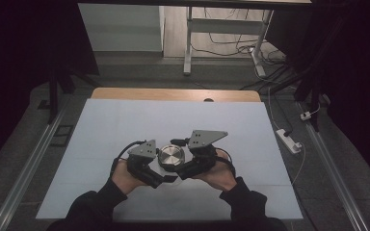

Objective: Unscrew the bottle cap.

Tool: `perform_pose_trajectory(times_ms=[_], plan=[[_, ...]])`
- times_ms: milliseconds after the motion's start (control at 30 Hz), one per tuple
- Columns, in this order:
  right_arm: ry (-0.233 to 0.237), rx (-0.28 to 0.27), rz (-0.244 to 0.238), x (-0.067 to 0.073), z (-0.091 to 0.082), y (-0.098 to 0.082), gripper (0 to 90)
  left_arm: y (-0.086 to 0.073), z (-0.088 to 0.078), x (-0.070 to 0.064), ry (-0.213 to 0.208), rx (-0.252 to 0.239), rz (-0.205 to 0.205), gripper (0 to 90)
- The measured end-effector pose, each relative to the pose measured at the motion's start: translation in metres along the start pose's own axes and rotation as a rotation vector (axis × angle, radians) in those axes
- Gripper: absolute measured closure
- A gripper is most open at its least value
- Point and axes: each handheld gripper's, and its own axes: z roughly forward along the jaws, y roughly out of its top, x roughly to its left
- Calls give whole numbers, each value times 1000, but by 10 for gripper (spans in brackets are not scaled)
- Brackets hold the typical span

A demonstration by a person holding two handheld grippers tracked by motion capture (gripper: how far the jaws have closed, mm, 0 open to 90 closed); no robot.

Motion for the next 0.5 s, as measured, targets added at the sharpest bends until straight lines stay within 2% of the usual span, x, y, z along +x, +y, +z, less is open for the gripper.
perform_pose_trajectory(times_ms=[67, 100, 167, 200, 267, 333, 367, 433, 467, 500], plan=[[87, -10, -8, -4, -4, 0, 193, 0, 1, -1, -50, -9, 19, 161], [120, -14, -15, -6, -5, -1, 192, 1, 1, -2, -55, -9, 25, 161], [138, -16, -16, -7, -6, -1, 189, 1, 2, -2, -54, -8, 23, 161], [112, 12, -2, -7, -6, 0, 116, 0, 2, -2, -42, -12, 14, 161], [25, 31, 4, -5, -7, 3, 0, -1, 0, 1, 16, -21, -31, 161], [-31, 27, 43, -2, -8, 6, 0, -1, -1, 2, 76, -31, -78, 161], [-70, 30, 57, -1, -7, 8, 0, -1, -1, 2, 76, -31, -78, 161], [-88, 32, 70, 1, -6, 9, 0, -2, -2, 4, 112, -42, -111, 161], [-177, 37, 85, 7, 0, 10, 0, -2, -2, 3, 124, -39, -116, 161], [-215, 40, 80, 10, 3, 9, 16, -2, -1, 3, 130, -35, -118, 161]])
